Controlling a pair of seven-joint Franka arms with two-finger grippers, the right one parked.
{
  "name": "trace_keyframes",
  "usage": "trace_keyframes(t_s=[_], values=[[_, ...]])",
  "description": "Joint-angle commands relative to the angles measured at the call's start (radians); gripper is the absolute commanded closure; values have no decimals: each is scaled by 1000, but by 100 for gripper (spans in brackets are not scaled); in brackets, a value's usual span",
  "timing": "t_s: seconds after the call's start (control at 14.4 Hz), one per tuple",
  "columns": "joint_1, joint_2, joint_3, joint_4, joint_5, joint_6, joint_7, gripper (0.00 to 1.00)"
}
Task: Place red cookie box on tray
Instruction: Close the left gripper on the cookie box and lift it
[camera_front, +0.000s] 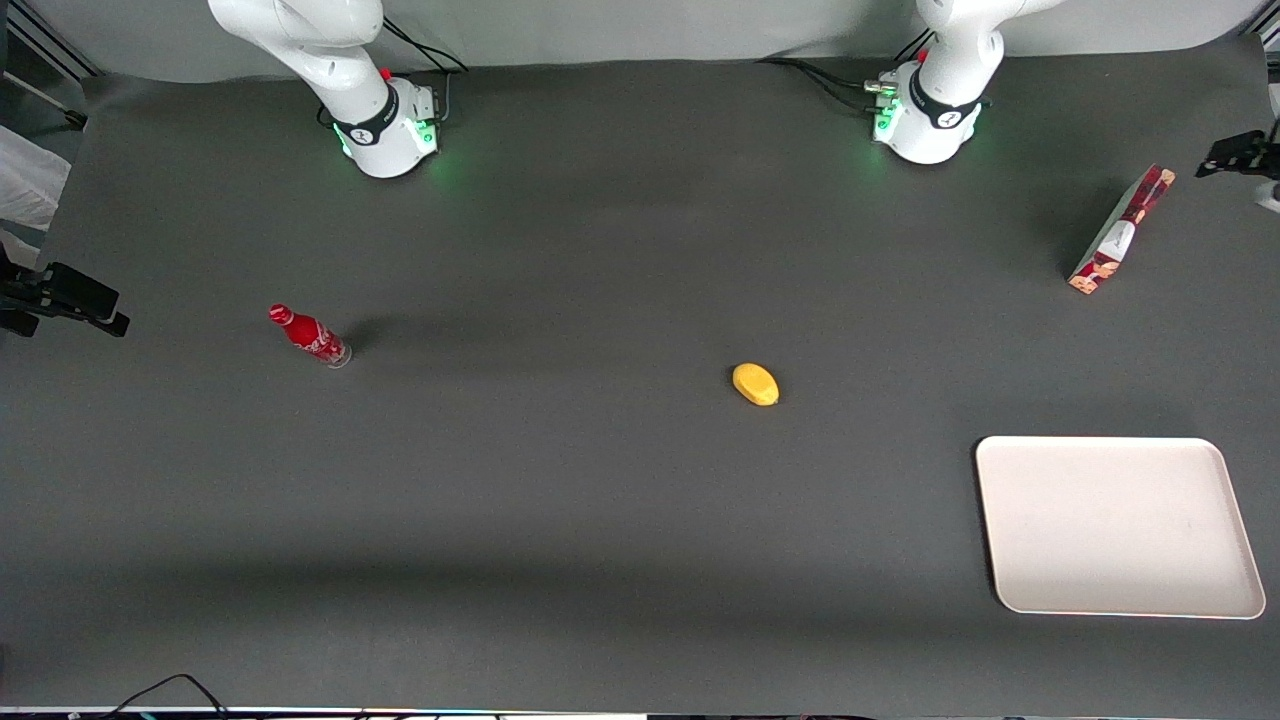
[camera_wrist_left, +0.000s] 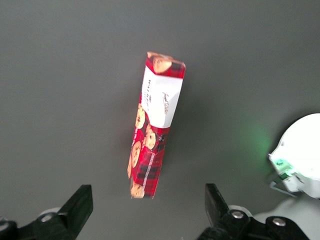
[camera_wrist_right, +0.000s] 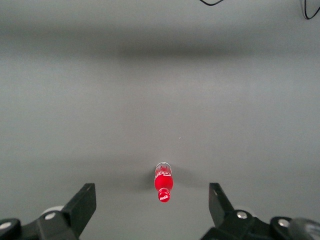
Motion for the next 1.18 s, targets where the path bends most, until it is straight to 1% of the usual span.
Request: trace_keyframes(t_s=[0.0, 0.21, 0.35, 0.42, 0.55, 0.76, 0.9, 0.97, 1.04, 1.11], values=[[-9, -76, 81, -232, 29, 247, 64, 0], [-9, -43, 124, -349, 31, 465, 87, 0], [-9, 14, 159, -360, 29, 587, 151, 0], [-9, 45, 164, -369, 29, 643, 151, 0], [-7, 88, 165, -416, 29, 738, 151, 0], [-5, 103, 196, -462, 29, 789, 153, 0], [-5, 144, 197, -479, 29, 878, 153, 0], [-5, 174, 197, -480, 29, 915, 153, 22], [-5, 192, 197, -478, 28, 940, 152, 72], [-5, 198, 197, -476, 28, 943, 151, 100]])
